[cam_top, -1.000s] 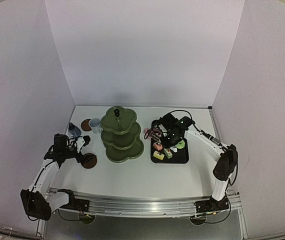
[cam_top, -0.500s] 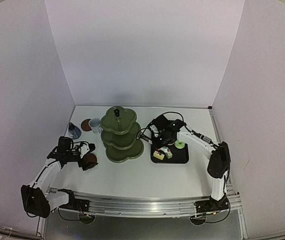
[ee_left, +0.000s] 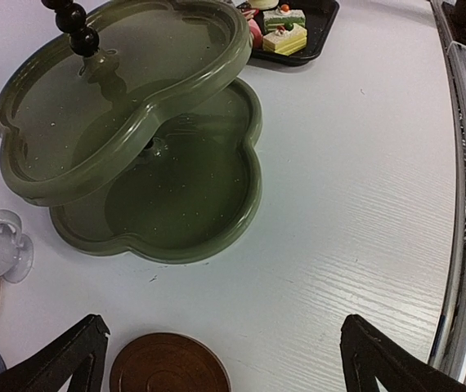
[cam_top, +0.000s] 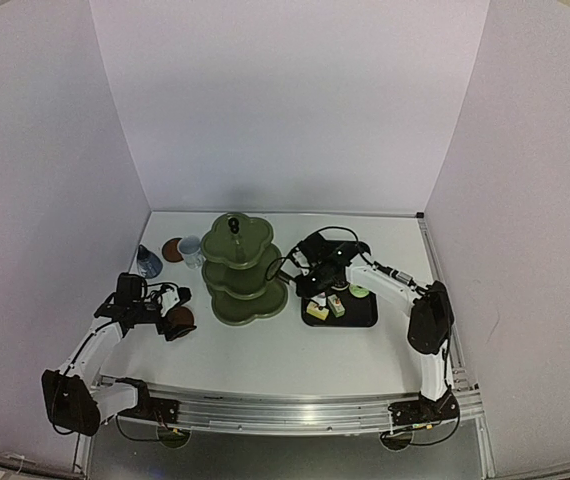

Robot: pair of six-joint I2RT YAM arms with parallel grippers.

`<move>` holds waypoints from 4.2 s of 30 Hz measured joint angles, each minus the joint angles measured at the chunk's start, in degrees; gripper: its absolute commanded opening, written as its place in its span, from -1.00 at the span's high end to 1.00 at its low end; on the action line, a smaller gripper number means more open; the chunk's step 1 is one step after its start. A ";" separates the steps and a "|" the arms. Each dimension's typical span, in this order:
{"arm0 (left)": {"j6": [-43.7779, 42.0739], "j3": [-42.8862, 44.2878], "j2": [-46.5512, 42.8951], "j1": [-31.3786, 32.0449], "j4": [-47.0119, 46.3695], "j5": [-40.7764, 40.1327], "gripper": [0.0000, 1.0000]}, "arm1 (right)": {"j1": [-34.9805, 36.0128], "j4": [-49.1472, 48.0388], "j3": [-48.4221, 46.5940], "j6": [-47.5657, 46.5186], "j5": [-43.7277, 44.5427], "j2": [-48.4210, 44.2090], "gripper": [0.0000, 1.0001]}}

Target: Serve the afternoon tea

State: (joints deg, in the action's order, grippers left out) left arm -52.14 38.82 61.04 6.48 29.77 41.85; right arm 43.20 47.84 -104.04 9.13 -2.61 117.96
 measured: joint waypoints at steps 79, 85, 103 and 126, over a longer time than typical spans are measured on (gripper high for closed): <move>0.49 -2.55 -0.74 0.00 -0.91 -0.45 -0.99 | 2.49 12.76 17.88 13.78 9.70 -26.01 0.37; 0.48 -2.55 -0.72 0.00 -0.93 -0.44 -0.99 | 2.49 19.75 19.49 16.75 13.10 -29.68 0.33; -0.45 -2.55 -0.31 0.00 -1.32 -0.42 -0.99 | 2.49 23.56 25.00 16.59 13.45 -30.37 0.30; -0.59 -2.55 -0.20 0.00 -1.30 -0.42 -0.99 | 2.49 19.13 27.05 13.52 13.32 -26.13 0.73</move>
State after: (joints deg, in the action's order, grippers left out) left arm -52.73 36.27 60.84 6.48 28.47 41.43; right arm 45.69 66.97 -76.99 22.65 10.70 91.83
